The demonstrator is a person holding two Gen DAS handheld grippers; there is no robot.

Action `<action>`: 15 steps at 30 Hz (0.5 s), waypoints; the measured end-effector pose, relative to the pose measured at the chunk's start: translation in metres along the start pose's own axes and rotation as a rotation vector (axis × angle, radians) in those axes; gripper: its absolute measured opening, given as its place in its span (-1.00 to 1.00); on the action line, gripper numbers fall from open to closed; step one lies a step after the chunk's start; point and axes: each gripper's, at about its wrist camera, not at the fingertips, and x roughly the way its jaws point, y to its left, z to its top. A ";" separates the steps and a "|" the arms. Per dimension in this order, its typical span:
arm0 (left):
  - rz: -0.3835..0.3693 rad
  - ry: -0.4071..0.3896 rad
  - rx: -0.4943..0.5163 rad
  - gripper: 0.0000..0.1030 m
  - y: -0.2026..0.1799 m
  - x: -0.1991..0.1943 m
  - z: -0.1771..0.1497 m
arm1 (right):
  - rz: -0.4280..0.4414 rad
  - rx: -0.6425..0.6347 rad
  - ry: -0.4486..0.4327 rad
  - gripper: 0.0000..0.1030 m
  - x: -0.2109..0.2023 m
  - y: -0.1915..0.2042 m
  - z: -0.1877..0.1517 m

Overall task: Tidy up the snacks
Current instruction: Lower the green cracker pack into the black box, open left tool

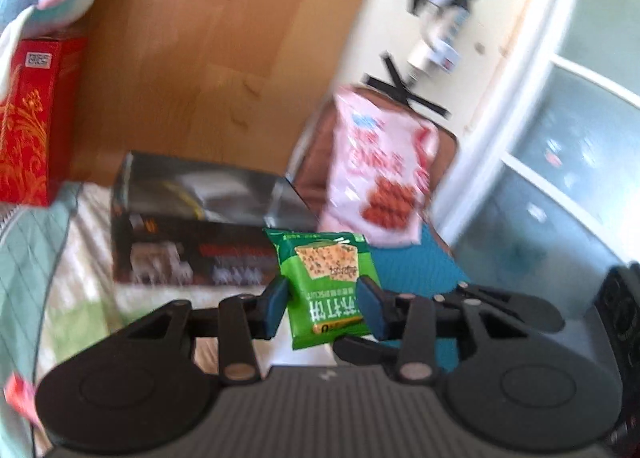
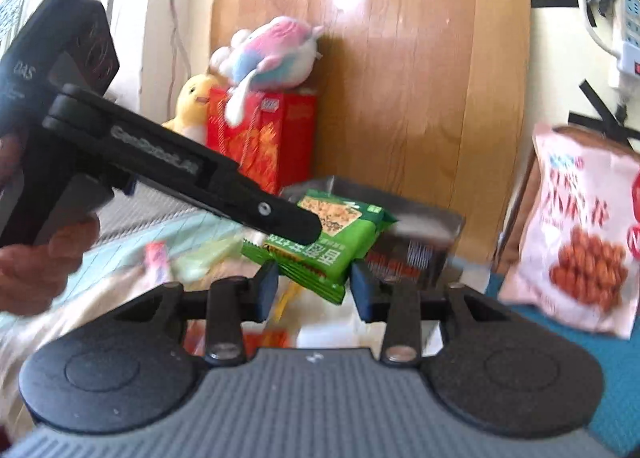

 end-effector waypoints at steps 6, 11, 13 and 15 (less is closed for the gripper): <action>0.058 -0.072 -0.085 -0.27 0.040 0.035 0.045 | -0.038 0.023 -0.051 -0.20 0.061 -0.014 0.022; 0.141 -0.089 -0.093 -0.24 0.062 0.067 0.061 | -0.054 0.069 -0.050 -0.13 0.104 -0.022 0.025; 0.158 -0.089 -0.094 -0.19 0.070 0.074 0.062 | -0.077 0.082 -0.047 -0.06 0.116 -0.025 0.022; 0.155 -0.088 -0.101 -0.19 0.074 0.073 0.060 | -0.088 0.096 -0.038 -0.06 0.117 -0.026 0.021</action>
